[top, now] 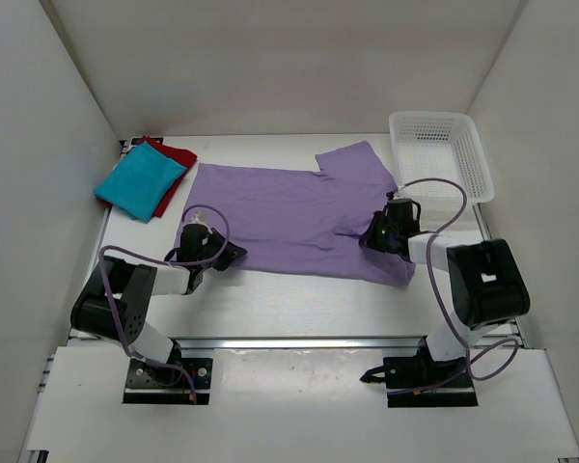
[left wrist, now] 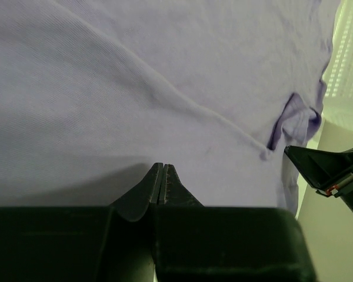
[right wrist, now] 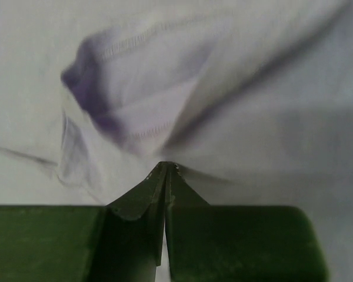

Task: Fold and stack the t-shirts
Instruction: Fold the flattened tshirt in 1/3 of the way

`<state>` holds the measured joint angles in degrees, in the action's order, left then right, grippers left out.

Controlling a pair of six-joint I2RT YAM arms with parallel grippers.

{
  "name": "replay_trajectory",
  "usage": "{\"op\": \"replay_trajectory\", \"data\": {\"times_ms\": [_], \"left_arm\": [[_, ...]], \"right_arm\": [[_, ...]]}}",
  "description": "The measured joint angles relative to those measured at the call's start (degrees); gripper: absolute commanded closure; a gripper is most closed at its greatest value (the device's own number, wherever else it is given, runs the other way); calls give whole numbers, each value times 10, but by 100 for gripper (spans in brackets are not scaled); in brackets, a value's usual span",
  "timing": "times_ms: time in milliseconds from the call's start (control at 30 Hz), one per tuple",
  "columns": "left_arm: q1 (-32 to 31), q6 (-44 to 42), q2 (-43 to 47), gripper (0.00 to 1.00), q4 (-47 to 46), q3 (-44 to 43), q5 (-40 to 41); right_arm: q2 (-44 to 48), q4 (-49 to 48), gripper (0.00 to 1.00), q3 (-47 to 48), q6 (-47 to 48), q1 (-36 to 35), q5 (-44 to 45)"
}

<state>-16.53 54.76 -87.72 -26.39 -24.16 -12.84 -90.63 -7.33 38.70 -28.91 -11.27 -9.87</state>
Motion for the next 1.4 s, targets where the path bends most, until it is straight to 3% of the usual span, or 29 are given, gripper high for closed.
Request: {"op": "replay_trajectory", "data": {"times_ms": [500, 633, 800, 933, 1033, 1200, 1400], "left_arm": [[59, 2, 28, 94, -17, 50, -10], [35, -17, 58, 93, 12, 41, 13], [-27, -48, 66, 93, 43, -19, 53], [-41, -63, 36, 95, 50, -60, 62], [-13, -53, -2, 94, 41, -60, 38], [87, 4, -28, 94, -29, 20, -40], [136, 42, 4, 97, -65, 87, -95]], "right_arm": [[-154, -21, 100, 178, 0, 19, -31], [-133, -21, 100, 155, 1, 16, -25], [-41, -17, 100, 113, 8, -2, -2], [2, -26, 100, 100, 18, -60, 7], [-6, -17, 100, 96, 30, -121, 3], [-57, 12, 100, 107, 57, -214, -15], [-115, 43, 100, 144, 83, -268, -18]]}}
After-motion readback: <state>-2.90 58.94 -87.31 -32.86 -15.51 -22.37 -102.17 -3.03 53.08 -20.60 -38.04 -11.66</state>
